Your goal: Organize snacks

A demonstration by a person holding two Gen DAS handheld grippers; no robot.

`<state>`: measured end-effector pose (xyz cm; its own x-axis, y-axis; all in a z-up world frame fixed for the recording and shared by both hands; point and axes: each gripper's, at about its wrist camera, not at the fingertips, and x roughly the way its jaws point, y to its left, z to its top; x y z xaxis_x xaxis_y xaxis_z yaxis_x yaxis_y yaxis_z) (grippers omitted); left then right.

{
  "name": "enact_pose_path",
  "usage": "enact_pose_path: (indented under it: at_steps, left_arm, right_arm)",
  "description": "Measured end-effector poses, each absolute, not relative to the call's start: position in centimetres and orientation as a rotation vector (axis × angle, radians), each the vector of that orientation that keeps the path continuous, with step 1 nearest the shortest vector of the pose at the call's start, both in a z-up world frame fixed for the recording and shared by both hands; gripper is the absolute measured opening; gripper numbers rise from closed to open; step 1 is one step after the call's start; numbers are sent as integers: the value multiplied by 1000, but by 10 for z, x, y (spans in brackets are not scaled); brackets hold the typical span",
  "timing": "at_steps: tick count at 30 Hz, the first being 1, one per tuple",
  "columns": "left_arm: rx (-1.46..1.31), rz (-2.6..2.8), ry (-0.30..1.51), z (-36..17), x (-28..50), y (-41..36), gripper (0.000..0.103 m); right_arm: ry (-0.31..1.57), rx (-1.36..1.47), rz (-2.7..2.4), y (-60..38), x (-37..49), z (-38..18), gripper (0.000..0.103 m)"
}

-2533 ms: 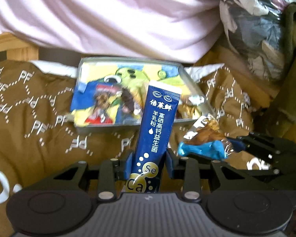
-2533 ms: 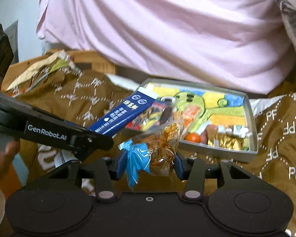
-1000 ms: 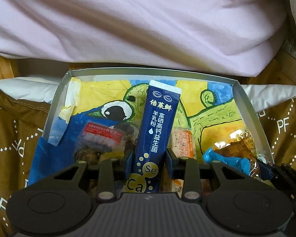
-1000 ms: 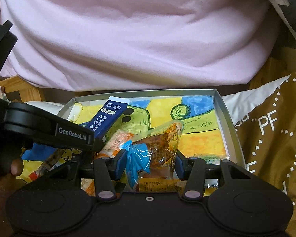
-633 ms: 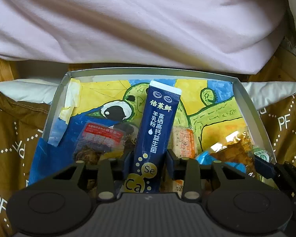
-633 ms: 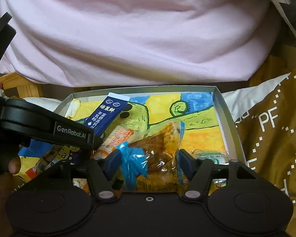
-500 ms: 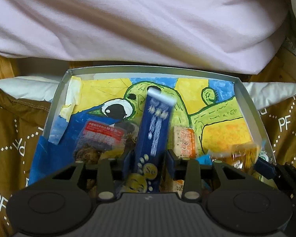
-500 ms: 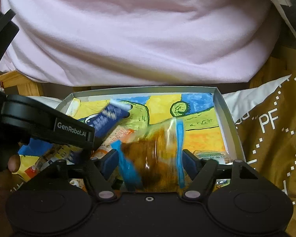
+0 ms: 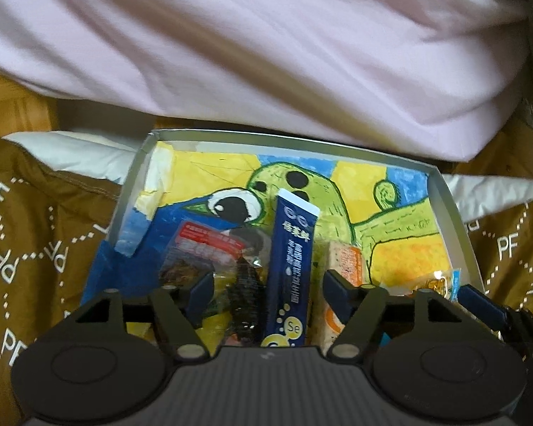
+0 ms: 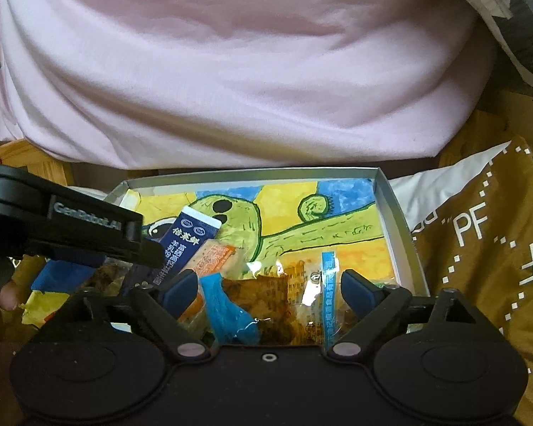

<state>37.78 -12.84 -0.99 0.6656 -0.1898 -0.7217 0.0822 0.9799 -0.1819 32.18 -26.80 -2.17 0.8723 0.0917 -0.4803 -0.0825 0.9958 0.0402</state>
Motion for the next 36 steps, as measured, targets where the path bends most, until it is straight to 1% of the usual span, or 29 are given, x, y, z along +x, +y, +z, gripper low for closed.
enact_pose_path:
  at_steps: [3,6,10,16,22,36]
  left_arm:
    - [-155,-139,819,-5,374,-120,79]
    - [-161,-126,791,1,367,-114,86]
    - [-176,-114,752,10,356,-104,92]
    - [-185,-79,702,24,336,-93,98]
    - [-152,-30,618,35,309,-84,102]
    - [-87,-30,469,47,230,-71,102]
  right_arm:
    - [491,20,86,-266,320,-19,94]
    - [477,34,76,-266,316,-14,97]
    - [450,55,65,-266,308,-6,99]
    - [404,93,54,-270,290,11,102]
    - [373,108,40,-274,267,24,102]
    - [321,112,59,-269,203,51,102]
